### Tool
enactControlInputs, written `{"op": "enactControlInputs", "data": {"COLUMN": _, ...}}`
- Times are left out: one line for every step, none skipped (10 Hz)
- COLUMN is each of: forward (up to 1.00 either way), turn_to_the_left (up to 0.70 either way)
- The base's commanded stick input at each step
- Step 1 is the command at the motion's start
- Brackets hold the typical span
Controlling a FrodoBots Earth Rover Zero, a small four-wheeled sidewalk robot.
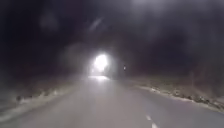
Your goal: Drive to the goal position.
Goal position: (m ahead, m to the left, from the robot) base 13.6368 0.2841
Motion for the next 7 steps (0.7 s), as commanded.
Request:
{"op": "enactControlInputs", "data": {"forward": 1.00, "turn_to_the_left": 0.08}}
{"op": "enactControlInputs", "data": {"forward": 1.00, "turn_to_the_left": 0.07}}
{"op": "enactControlInputs", "data": {"forward": 1.00, "turn_to_the_left": 0.07}}
{"op": "enactControlInputs", "data": {"forward": 1.00, "turn_to_the_left": 0.10}}
{"op": "enactControlInputs", "data": {"forward": 1.00, "turn_to_the_left": 0.11}}
{"op": "enactControlInputs", "data": {"forward": 1.00, "turn_to_the_left": 0.11}}
{"op": "enactControlInputs", "data": {"forward": 1.00, "turn_to_the_left": 0.10}}
